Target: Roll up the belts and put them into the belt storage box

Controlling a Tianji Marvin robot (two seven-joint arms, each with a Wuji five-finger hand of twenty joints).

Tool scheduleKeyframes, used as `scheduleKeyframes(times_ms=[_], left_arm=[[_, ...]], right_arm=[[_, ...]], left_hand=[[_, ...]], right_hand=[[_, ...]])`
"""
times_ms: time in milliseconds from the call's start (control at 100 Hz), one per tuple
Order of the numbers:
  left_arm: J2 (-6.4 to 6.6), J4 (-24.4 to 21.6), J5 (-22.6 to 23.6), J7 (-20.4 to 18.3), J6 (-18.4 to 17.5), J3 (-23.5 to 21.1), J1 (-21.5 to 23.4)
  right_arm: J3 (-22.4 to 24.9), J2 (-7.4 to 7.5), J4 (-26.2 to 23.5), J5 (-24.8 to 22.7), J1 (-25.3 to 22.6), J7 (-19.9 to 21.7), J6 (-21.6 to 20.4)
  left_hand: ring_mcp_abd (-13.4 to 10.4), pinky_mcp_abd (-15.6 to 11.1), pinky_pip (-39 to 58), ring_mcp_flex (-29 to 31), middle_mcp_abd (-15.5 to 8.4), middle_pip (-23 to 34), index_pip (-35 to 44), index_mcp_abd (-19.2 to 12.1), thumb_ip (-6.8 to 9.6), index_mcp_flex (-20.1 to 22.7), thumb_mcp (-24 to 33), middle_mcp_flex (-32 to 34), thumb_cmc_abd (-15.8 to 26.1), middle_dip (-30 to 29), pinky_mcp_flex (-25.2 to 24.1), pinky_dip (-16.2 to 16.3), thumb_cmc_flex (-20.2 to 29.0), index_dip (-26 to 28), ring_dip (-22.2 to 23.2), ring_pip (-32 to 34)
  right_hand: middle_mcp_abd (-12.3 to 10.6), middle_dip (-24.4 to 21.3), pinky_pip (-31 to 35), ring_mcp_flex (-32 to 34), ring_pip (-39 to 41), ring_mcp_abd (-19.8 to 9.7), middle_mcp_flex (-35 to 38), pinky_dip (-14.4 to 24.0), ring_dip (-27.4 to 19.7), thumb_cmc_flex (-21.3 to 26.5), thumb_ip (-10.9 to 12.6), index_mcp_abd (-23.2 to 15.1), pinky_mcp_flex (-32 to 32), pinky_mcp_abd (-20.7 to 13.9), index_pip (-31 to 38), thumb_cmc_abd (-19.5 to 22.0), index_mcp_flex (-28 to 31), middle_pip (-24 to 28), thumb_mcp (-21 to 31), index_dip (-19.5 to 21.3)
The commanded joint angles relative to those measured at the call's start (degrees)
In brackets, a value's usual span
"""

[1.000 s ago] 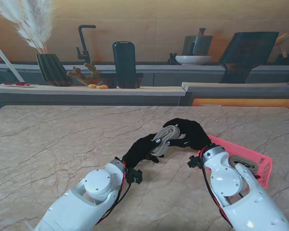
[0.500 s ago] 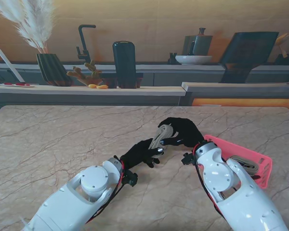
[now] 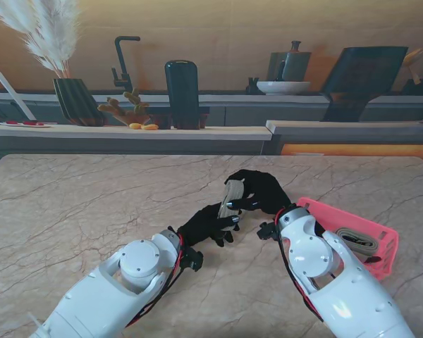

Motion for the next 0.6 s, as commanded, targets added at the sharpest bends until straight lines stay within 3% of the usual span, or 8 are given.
scheduleKeyframes(times_ms=[0,60,120,190,280,470,590], left_arm=[[-1.62,-0.5,0.2,1.8,-1.2,0.7,1.1],[-2.05,-0.5,0.5,3.8,-2.0,0.7,1.5],[-2.40,-0.6,0.8,5.4,-2.6,0.6,1.8],[-2.63,-0.8,0.6,6.5,-3.0,0.3,2.3],[-2.83,-1.2,0.4,7.6,-3.6,0.0,2.8],[-3.26,-1.8,0.4,10.0,-5.4,-0.1,3.7],[-3.46,-2.3,-0.5,10.9,-6.2,-0.4,4.3]], right_arm=[[-0.4,-1.33,-0.1,0.5,-0.1,-0.9,0.7],[-0.1,-1.51,0.2,1.6,-0.4,-1.2,0.3],[0.4,-1.58,0.3,3.4,-0.9,-0.9,-0.3],[1.1,-1.48,0.5,5.9,-1.4,0.5,-1.4],[1.7,-1.16,1.1,8.9,-1.7,3.2,-2.4],[0.8,-2.15,3.5,16.4,-1.1,3.8,-1.7],[0.1,-2.49,5.4,20.6,-0.5,5.1,-1.9]], left_hand=[[-0.8,-1.1,5.4,3.6,-4.1,6.7,10.3,-7.3,0.86,3.5,7.2,5.0,6.4,2.5,2.1,2.2,11.3,3.5,3.0,5.9],[-1.2,-1.5,6.8,4.3,-4.6,8.1,12.8,-7.9,0.83,2.6,7.5,5.0,6.8,3.9,2.9,2.5,11.3,5.2,3.7,7.4],[-1.3,-1.6,7.5,4.8,-4.8,8.8,13.8,-8.2,0.76,2.3,7.5,5.0,6.9,4.7,3.6,2.7,11.3,5.9,4.0,8.2],[-1.5,-1.8,7.9,4.9,-5.0,9.1,14.2,-8.5,0.71,2.0,7.5,5.0,7.1,5.0,3.7,2.7,11.3,6.1,4.2,8.5],[-1.5,-1.7,8.2,5.0,-4.9,9.3,14.7,-8.8,0.65,1.8,7.5,4.8,7.3,5.4,3.8,2.7,11.3,6.3,4.3,8.8],[-1.7,-1.9,8.4,5.1,-5.2,9.6,15.6,-9.3,0.47,1.7,7.4,4.8,7.5,5.7,4.0,2.7,11.2,6.7,4.4,9.0],[-1.9,-2.0,8.5,5.2,-5.4,9.6,15.9,-9.6,0.37,1.6,7.3,4.8,7.6,5.9,4.1,2.6,11.3,6.8,4.4,9.0]], right_hand=[[-1.6,-0.8,2.2,-1.4,-0.2,-2.7,-4.0,-0.9,-0.3,1.1,5.1,-10.0,-0.5,-0.8,22.6,13.5,2.6,-1.3,3.3,5.4],[-1.3,-1.4,2.3,-3.1,-1.8,-2.6,-8.5,-1.1,-1.0,-1.7,4.8,-8.9,-0.4,-1.7,18.6,14.4,-4.7,-2.4,1.2,5.0],[-0.6,-2.2,1.7,-5.5,-3.9,-2.4,-14.0,-0.9,-1.6,-9.4,8.5,-4.0,-0.8,-3.0,2.7,17.8,-9.6,-4.7,1.0,14.5],[0.8,-3.1,0.3,-9.7,-7.2,-2.1,-22.7,-0.6,-2.9,-14.8,7.9,1.4,-2.1,-4.5,-3.5,18.3,-19.5,-7.8,-2.8,14.8],[1.5,-3.7,-2.6,-13.4,-12.2,-2.1,-29.7,0.3,-5.6,-16.1,7.6,5.8,-3.2,-6.1,-8.6,19.5,-27.5,-9.1,-10.5,15.6],[2.1,-4.9,-9.4,-16.0,-19.5,-1.5,-32.1,-1.5,-10.4,-15.8,7.6,9.1,-5.7,-7.7,-12.2,18.6,-29.1,-9.5,-14.5,16.5],[0.8,-5.8,-12.8,-17.2,-22.5,-1.8,-30.8,-2.9,-12.3,-14.6,7.5,7.4,-6.6,-8.6,-13.3,17.6,-27.0,-10.4,-15.2,16.7]])
